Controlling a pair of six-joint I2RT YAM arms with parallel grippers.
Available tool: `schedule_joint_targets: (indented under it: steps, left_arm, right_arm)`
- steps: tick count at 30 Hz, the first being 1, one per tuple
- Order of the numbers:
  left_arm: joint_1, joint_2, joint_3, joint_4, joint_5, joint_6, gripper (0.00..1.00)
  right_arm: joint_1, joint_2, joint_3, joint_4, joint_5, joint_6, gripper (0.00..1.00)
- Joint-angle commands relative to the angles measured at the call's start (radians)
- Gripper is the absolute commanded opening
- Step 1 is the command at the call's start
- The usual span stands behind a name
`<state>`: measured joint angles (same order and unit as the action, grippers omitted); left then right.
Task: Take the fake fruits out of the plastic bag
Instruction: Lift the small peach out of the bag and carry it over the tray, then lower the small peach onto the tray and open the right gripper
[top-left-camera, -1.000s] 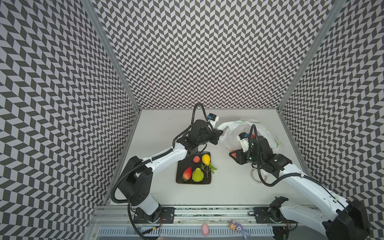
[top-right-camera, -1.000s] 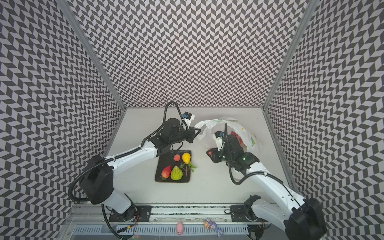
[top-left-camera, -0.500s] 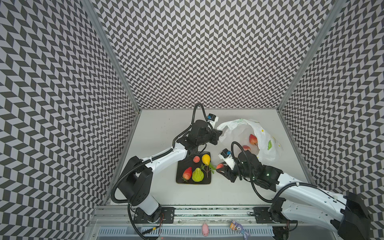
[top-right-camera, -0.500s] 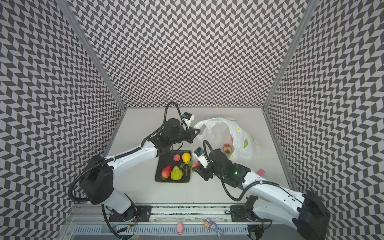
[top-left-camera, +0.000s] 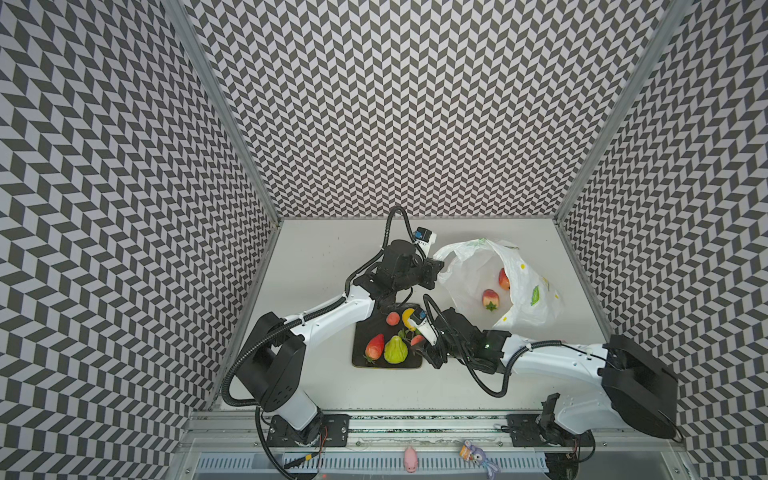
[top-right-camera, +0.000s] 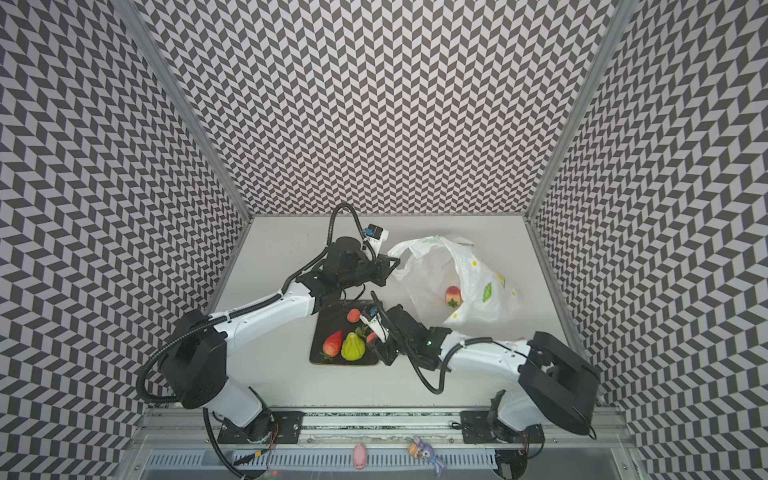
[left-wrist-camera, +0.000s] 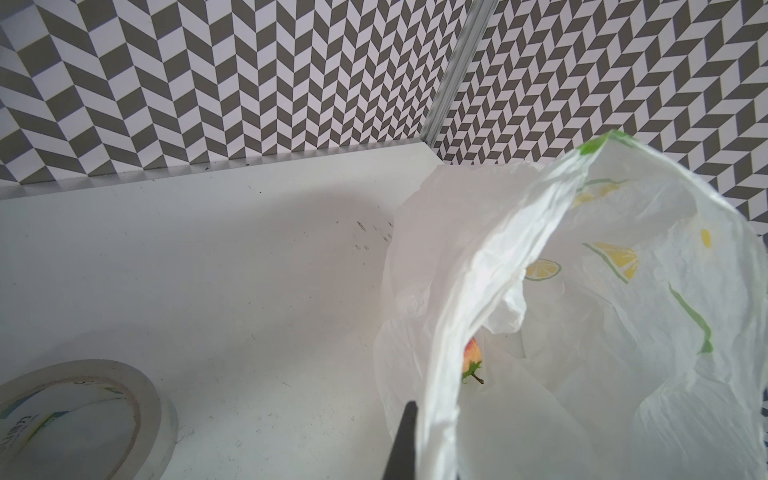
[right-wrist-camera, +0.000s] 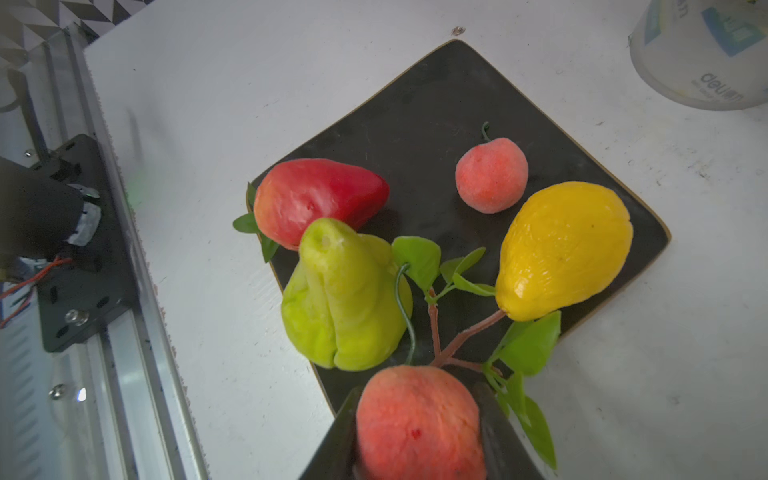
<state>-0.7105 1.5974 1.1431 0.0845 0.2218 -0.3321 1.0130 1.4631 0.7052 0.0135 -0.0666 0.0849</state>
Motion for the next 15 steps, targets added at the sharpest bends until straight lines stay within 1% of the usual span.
schedule_joint_targets:
  steps: [1, 4, 7, 10, 15]
  left_arm:
    - [0.006, -0.005, 0.026, -0.011, -0.006, 0.004, 0.0]
    - [0.006, -0.007, 0.024, -0.012, -0.006, 0.004, 0.0]
    - [0.008, -0.009, 0.025, -0.01, -0.004, 0.004, 0.0]
    - [0.01, -0.008, 0.024, -0.008, -0.002, 0.004, 0.0]
    - [0.011, -0.011, 0.023, -0.006, 0.0, 0.002, 0.0]
  right_arm:
    - [0.01, 0.049, 0.026, 0.11, 0.032, 0.041, 0.33]
    - [0.015, 0.076, 0.024, 0.112, 0.032, 0.037, 0.44]
    - [0.017, 0.065, 0.005, 0.115, 0.03, 0.035, 0.53]
    - [0.018, 0.044, -0.01, 0.108, 0.028, 0.031, 0.58]
    - [0.017, 0.017, -0.029, 0.102, 0.022, 0.037, 0.59]
